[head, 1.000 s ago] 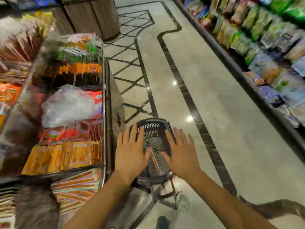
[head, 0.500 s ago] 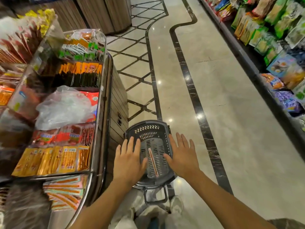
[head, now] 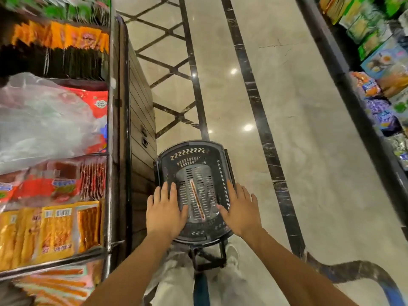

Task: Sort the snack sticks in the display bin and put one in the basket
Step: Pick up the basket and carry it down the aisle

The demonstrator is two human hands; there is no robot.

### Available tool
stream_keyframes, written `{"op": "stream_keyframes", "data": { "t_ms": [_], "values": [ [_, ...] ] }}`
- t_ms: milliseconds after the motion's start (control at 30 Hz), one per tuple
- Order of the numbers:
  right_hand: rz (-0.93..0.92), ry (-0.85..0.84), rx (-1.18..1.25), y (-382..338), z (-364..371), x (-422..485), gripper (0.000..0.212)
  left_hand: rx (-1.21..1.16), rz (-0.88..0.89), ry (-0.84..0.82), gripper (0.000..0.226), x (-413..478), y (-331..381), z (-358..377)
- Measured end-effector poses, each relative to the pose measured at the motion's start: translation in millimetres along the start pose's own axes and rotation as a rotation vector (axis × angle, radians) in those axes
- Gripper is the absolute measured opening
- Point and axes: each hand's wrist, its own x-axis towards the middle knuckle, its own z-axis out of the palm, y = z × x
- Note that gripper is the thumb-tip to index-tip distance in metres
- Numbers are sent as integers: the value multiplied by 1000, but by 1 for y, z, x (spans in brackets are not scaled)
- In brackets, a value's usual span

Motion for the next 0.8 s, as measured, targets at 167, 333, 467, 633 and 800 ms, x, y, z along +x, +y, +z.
{"op": "stream_keyframes", "data": {
  "t_ms": [167,333,467,633,800],
  "values": [
    [133,-43,137,-4,43,60,83,-90,-124,-88,80,62,-22,52],
    [205,-62,242,14,108,129,89,-202,-259,-150,86,122,-35,127],
    [280,-63,292,42,167,178,93,-335,-397,-160,100,170,-44,194],
    [319,-1,354,65,210,208,102,-577,-685,-202,112,207,-51,254],
    [318,163,553,77,217,210,90,-680,-843,-197,70,209,-68,275]
  ]
}}
